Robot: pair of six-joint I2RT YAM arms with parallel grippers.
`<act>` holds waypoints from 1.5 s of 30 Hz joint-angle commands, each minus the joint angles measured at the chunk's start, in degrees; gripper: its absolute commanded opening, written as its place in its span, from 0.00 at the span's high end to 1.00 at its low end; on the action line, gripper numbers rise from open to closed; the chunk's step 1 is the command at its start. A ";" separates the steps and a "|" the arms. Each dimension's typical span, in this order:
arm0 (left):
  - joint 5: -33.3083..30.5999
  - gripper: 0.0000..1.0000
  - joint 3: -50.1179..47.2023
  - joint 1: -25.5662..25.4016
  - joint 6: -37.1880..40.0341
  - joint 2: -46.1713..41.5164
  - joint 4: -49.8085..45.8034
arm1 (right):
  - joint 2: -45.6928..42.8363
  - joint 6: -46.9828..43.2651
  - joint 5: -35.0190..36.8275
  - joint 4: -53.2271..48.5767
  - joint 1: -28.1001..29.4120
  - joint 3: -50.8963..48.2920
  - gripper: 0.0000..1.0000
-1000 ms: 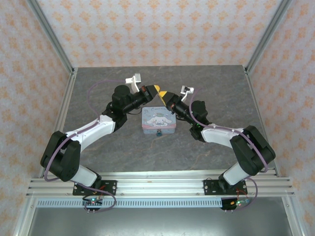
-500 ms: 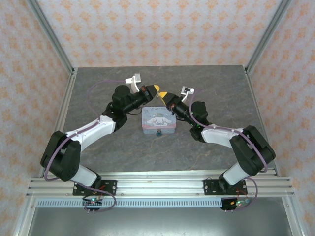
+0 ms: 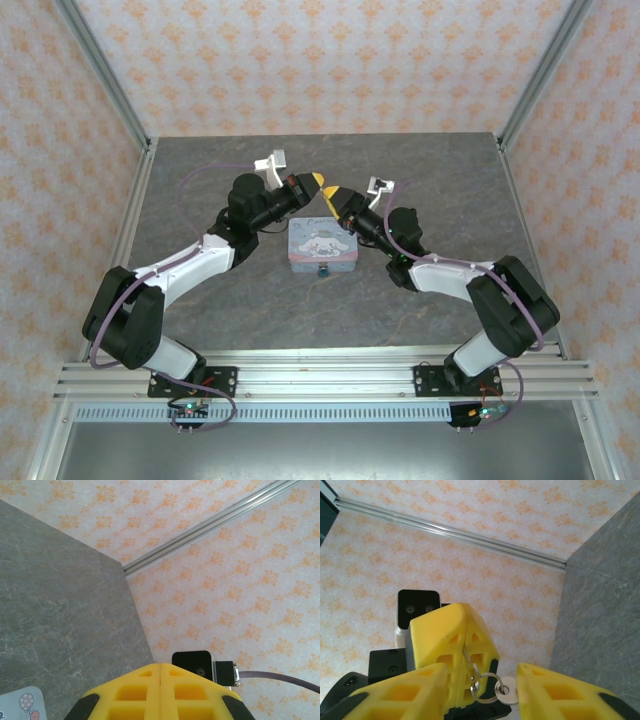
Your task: Unlock a padlock with a key
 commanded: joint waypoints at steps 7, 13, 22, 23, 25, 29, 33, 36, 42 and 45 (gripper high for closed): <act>-0.74 1.00 -0.60 0.09 -0.39 -0.20 2.01 | -6.55 -7.41 -0.75 -9.22 -2.53 3.01 0.52; -0.77 1.00 -0.55 0.14 -0.76 -0.11 2.38 | -4.10 -6.55 -2.93 -8.35 -2.49 5.16 0.60; -0.82 1.00 -0.45 0.09 -1.04 -0.02 2.57 | 0.21 -4.30 -3.75 -4.00 -1.14 6.39 0.64; -0.81 1.00 -0.50 0.11 -1.03 -0.02 2.47 | 0.59 -4.32 -3.72 -3.90 -0.91 6.56 0.64; -0.81 1.00 -0.54 0.10 -1.03 0.00 2.47 | 0.91 -4.35 -3.81 -3.90 -0.70 6.94 0.64; -0.81 1.00 -0.70 0.09 -1.03 0.07 2.50 | 1.36 -4.35 -3.98 -3.66 -0.35 7.23 0.64; -0.82 1.00 -0.77 0.09 -1.03 0.23 2.59 | 1.62 -4.27 -4.23 -3.40 -0.28 7.13 0.65; -0.99 1.00 -0.77 0.09 -1.03 0.31 2.61 | 1.61 -4.10 -4.51 -3.26 -0.26 7.14 0.66; -1.26 1.00 -0.50 0.09 -1.11 0.59 2.38 | 1.71 -3.50 -4.53 -1.48 -0.07 5.57 0.71; -1.26 1.00 -0.36 0.09 -1.24 0.84 2.38 | 1.67 -3.21 -4.50 -0.52 -0.07 4.62 0.71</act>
